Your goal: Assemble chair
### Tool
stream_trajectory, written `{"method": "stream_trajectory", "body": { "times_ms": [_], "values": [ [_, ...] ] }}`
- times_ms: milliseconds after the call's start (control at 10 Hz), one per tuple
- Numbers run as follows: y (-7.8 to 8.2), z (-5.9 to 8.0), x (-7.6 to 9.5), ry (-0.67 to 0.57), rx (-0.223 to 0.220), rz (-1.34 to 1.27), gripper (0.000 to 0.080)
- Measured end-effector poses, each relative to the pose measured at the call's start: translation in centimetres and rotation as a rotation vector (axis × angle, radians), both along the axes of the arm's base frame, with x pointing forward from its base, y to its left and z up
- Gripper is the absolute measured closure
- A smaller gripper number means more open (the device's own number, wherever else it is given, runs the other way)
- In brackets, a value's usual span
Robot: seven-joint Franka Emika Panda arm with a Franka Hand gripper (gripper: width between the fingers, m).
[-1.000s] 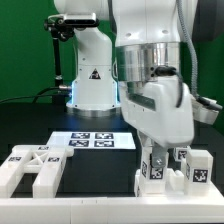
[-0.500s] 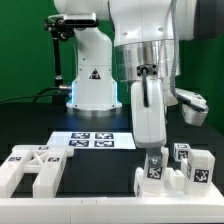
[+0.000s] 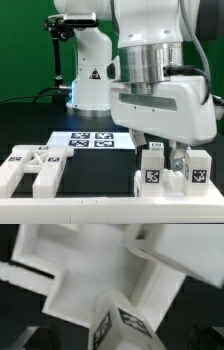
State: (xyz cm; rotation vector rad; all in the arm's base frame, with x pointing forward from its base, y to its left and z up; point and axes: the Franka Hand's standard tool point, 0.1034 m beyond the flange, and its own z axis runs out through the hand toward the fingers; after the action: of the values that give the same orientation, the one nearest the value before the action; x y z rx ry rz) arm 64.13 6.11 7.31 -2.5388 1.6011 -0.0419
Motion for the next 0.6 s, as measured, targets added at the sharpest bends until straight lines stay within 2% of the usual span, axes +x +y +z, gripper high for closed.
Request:
{"method": "stream_trajectory", "body": {
  "times_ms": [300,600],
  "values": [
    [-0.13,0.01,0.03,-0.014,-0.015,0.126,0.015],
    [-0.52,-0.04,0.3,-0.048,-0.132,0.71,0.015]
  ]
}}
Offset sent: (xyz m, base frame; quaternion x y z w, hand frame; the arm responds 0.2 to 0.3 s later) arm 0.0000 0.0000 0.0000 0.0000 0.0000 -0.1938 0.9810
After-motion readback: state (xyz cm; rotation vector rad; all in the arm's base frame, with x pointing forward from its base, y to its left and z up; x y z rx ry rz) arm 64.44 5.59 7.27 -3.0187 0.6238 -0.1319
